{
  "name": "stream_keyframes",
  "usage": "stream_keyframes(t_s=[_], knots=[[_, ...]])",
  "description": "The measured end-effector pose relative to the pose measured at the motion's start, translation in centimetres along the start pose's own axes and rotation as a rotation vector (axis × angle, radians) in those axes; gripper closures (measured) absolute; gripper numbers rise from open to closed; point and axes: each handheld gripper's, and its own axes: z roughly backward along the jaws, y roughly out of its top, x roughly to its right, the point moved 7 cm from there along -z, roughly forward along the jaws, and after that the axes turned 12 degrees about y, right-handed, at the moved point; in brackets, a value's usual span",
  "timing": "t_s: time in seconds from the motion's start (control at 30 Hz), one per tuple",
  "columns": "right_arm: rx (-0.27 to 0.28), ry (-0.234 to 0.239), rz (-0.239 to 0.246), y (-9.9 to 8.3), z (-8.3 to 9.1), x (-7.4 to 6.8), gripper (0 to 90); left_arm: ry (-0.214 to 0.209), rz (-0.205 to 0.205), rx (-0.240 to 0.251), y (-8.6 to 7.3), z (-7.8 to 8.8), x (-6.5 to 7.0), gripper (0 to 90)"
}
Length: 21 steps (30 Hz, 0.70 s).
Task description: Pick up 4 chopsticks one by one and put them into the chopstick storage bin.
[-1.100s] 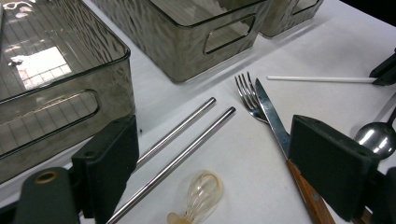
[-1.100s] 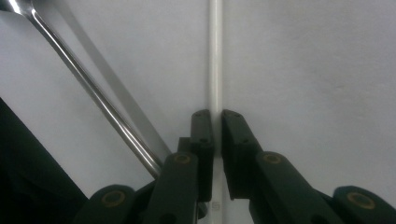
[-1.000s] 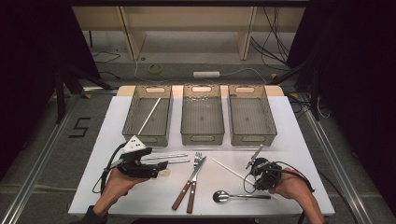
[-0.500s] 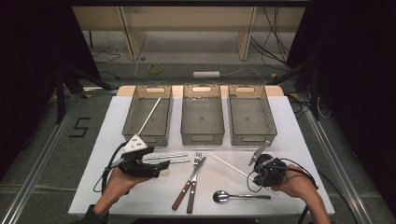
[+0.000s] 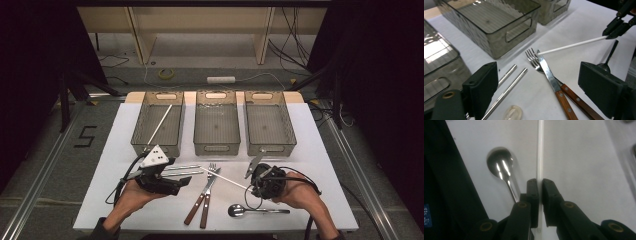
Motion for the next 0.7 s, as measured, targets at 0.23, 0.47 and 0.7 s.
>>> stream_keyframes(t_s=[0.23, 0.47, 0.7], knots=[[-0.017, 0.014, 0.054, 1.8, -0.6, -1.2, 84.9, -0.036, -0.111, -0.055, -0.1, -0.9, 2.0, 16.3], [-0.028, 0.024, 0.109, 3.1, -0.9, -2.2, 84.9, -0.068, -0.181, -0.103, -0.5, -1.6, 3.4, 18.0], [-0.038, 0.036, 0.141, 4.0, -1.2, -3.0, 84.9, -0.085, -0.261, -0.164, -1.6, -2.1, 4.2, 26.1]])
